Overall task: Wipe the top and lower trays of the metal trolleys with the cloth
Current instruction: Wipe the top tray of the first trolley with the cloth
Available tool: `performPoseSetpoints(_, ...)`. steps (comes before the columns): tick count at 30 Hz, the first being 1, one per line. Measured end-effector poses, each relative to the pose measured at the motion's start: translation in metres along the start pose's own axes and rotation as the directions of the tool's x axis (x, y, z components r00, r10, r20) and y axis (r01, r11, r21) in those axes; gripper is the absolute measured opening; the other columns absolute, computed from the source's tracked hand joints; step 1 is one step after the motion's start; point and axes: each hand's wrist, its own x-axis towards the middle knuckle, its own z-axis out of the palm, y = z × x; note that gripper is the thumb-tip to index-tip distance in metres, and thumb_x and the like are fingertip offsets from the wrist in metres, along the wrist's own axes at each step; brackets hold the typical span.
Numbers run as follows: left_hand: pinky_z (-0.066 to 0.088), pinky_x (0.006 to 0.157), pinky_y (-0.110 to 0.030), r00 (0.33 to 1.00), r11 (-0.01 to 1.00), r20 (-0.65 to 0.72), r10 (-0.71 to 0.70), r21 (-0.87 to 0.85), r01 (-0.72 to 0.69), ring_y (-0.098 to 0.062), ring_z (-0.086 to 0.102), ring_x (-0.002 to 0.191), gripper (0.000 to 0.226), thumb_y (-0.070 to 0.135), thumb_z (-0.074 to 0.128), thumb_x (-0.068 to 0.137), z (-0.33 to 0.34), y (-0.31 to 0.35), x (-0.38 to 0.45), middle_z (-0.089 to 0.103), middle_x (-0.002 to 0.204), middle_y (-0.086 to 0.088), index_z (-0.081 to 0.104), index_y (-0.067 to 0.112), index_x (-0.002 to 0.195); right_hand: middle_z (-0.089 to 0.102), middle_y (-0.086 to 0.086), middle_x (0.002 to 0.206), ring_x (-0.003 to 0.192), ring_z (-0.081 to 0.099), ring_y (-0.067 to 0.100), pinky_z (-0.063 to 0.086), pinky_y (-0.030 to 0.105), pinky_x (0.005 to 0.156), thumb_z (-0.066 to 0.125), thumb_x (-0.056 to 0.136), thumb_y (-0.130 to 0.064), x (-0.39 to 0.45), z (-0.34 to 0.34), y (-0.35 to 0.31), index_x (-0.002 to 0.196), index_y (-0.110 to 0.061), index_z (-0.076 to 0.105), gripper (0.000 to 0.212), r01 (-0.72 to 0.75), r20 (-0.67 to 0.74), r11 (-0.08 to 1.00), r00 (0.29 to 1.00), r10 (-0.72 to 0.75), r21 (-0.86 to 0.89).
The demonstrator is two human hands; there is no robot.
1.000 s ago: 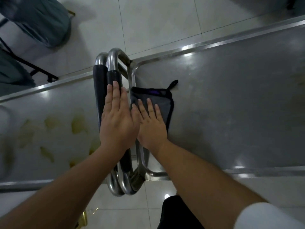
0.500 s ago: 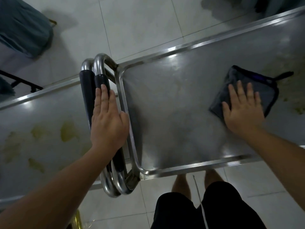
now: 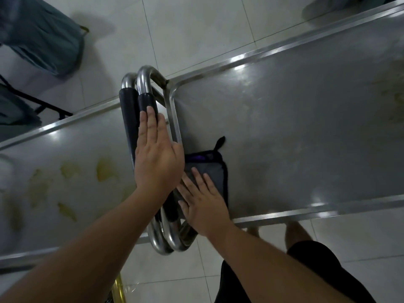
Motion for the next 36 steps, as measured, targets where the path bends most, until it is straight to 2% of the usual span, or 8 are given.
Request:
performPoseSetpoints(6, 0.001, 0.132, -0.041, 1.0, 0.999, 0.018, 0.001, -0.036, -0.001, -0.008, -0.017, 0.16, 0.072, 0.035, 0.026, 0.103, -0.001, -0.001, -0.001, -0.008, 0.177, -0.001, 0.009, 0.012, 0.169, 0.017, 0.001, 0.172, 0.16, 0.009, 0.026, 0.015, 0.05, 0.127, 0.041, 0.106, -0.051, -0.039, -0.038, 0.118, 0.164, -0.026, 0.027, 0.065, 0.005, -0.03, 0.988, 1.0, -0.009, -0.155)
performPoseSetpoints(10, 0.003, 0.132, -0.042, 1.0, 0.999, 0.024, -0.003, -0.049, 0.005, -0.008, -0.017, 0.16, 0.073, 0.038, 0.024, 0.102, -0.004, 0.001, 0.0, -0.008, 0.177, 0.0, 0.009, 0.013, 0.169, 0.026, 0.007, 0.169, 0.157, 0.021, 0.033, 0.023, 0.056, 0.124, 0.041, 0.105, -0.048, -0.092, -0.091, 0.243, 0.16, -0.02, 0.037, 0.062, -0.198, -0.118, 0.949, 0.978, 0.173, -0.246)
performPoseSetpoints(12, 0.004, 0.132, -0.043, 1.0, 0.999, 0.024, -0.007, -0.051, 0.009, -0.009, -0.017, 0.16, 0.074, 0.038, 0.023, 0.102, -0.004, 0.002, -0.001, -0.008, 0.177, 0.0, 0.009, 0.013, 0.169, 0.023, 0.01, 0.17, 0.157, 0.019, 0.037, 0.022, 0.058, 0.124, 0.037, 0.106, -0.047, -0.128, -0.115, 0.293, 0.161, -0.017, 0.034, 0.063, -0.301, -0.127, 0.914, 0.953, 0.276, -0.271)
performPoseSetpoints(15, 0.004, 0.132, -0.043, 1.0, 0.999, 0.014, -0.012, -0.043, 0.012, -0.01, -0.017, 0.16, 0.073, 0.038, 0.024, 0.102, -0.002, 0.001, -0.001, -0.009, 0.177, -0.001, 0.006, 0.014, 0.169, 0.016, 0.012, 0.172, 0.158, 0.014, 0.039, 0.018, 0.059, 0.125, 0.031, 0.106, -0.048, -0.153, -0.13, 0.326, 0.164, -0.014, 0.025, 0.067, -0.261, -0.062, 0.906, 0.965, 0.256, -0.333)
performPoseSetpoints(20, 0.006, 0.131, -0.044, 1.0, 0.999, 0.007, -0.024, -0.029, 0.024, -0.01, -0.016, 0.161, 0.075, 0.042, 0.023, 0.101, 0.001, 0.001, -0.001, -0.009, 0.177, 0.001, 0.005, 0.016, 0.169, 0.028, 0.017, 0.167, 0.155, 0.018, 0.046, 0.017, 0.062, 0.123, 0.04, 0.1, -0.046, -0.124, -0.095, 0.248, 0.162, -0.014, 0.029, 0.07, -0.316, -0.117, 0.911, 0.948, 0.295, -0.266)
performPoseSetpoints(28, 0.004, 0.132, -0.042, 0.999, 0.999, -0.011, -0.033, 0.007, 0.033, -0.012, -0.015, 0.161, 0.071, 0.031, 0.034, 0.107, 0.001, 0.004, 0.0, -0.008, 0.177, -0.003, 0.006, 0.011, 0.169, 0.005, 0.003, 0.173, 0.159, -0.01, 0.032, 0.001, 0.053, 0.128, 0.03, 0.108, -0.047, -0.056, -0.009, 0.036, 0.165, -0.023, 0.018, 0.064, 0.078, 0.146, 0.996, 0.987, -0.071, -0.046)
performPoseSetpoints(31, 0.002, 0.132, -0.04, 0.999, 0.999, -0.016, -0.031, 0.034, 0.031, -0.014, -0.014, 0.162, 0.07, 0.029, 0.035, 0.108, 0.001, 0.004, 0.0, -0.008, 0.177, -0.005, 0.007, 0.01, 0.169, 0.009, -0.001, 0.173, 0.16, -0.004, 0.029, 0.004, 0.049, 0.129, 0.033, 0.109, -0.043, -0.048, -0.003, 0.013, 0.165, -0.026, 0.022, 0.059, 0.096, 0.137, 0.995, 0.986, -0.09, -0.037)
performPoseSetpoints(36, 0.002, 0.132, -0.04, 1.0, 0.999, -0.022, -0.02, 0.041, 0.021, -0.014, -0.013, 0.162, 0.068, 0.032, 0.031, 0.109, 0.002, 0.004, 0.0, -0.007, 0.177, -0.005, 0.008, 0.009, 0.169, 0.011, 0.001, 0.173, 0.16, -0.004, 0.025, 0.003, 0.048, 0.129, 0.031, 0.109, -0.048, -0.063, -0.01, 0.046, 0.165, -0.025, 0.022, 0.062, 0.158, 0.152, 0.985, 0.977, -0.147, -0.063)
